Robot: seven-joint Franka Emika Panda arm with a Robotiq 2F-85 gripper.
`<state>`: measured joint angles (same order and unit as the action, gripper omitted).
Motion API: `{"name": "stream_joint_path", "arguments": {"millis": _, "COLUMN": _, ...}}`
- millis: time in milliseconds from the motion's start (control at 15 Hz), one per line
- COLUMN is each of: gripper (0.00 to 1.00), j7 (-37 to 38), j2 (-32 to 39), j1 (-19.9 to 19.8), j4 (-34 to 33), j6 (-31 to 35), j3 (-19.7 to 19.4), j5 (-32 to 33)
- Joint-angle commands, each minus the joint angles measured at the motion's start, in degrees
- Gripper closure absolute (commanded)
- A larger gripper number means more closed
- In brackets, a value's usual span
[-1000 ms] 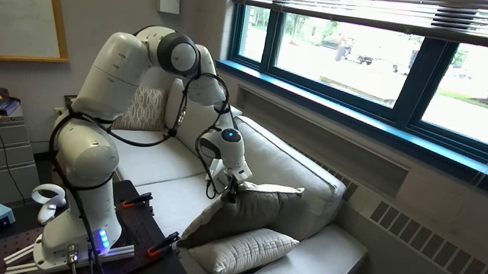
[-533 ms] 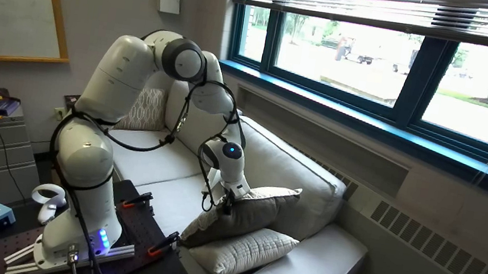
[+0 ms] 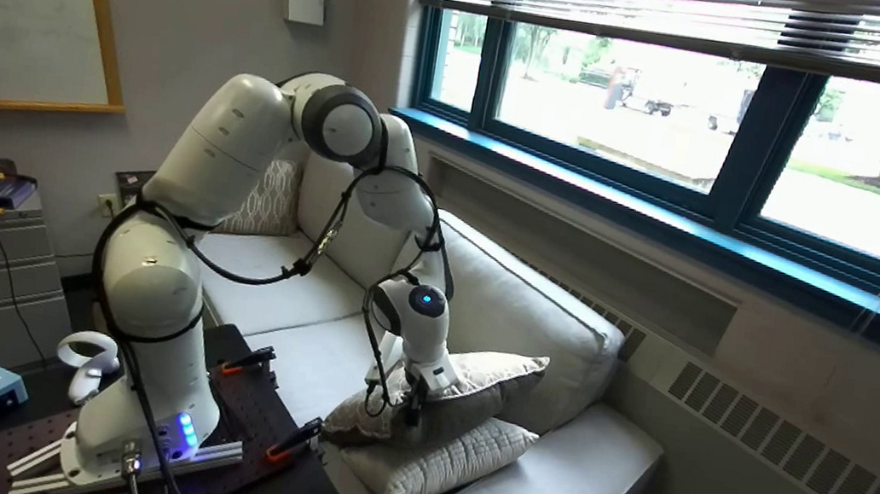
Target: Move the big pillow to the right side of the couch
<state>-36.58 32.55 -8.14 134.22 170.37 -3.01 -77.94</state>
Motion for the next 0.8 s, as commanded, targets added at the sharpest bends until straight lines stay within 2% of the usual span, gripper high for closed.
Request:
{"name": "stream_joint_path", "arguments": {"millis": 0, "gripper": 0.97, "j7": -0.52, "j2": 1.25, "j1": -1.53, "j4": 0.3, "j6": -1.49, "j3": -1.76, "j5": 2.11}}
{"name": "stream_joint_path", "arguments": {"millis": 200, "gripper": 0.97, "j7": -0.48, "j2": 0.76, "j1": -2.19, "j4": 1.1, "j6": -2.06, "j3": -3.15, "j5": 3.76}}
{"name": "stream_joint_path", "arguments": {"millis": 267, "gripper": 0.63, "j7": -0.51, "j2": 0.29, "j1": -2.24, "j4": 1.49, "j6": -2.22, "j3": -3.51, "j5": 4.11}}
{"name": "stream_joint_path", "arguments": {"millis": 400, "gripper": 0.58, "j7": -0.58, "j2": -0.57, "j1": -2.0, "j4": 2.28, "j6": -2.04, "j3": -4.07, "j5": 4.66}}
{"name": "stream_joint_path", "arguments": {"millis": 733, "gripper": 0.2, "j7": -0.57, "j2": -5.49, "j1": -0.42, "j4": 6.77, "j6": 0.82, "j3": -3.94, "j5": 3.9}}
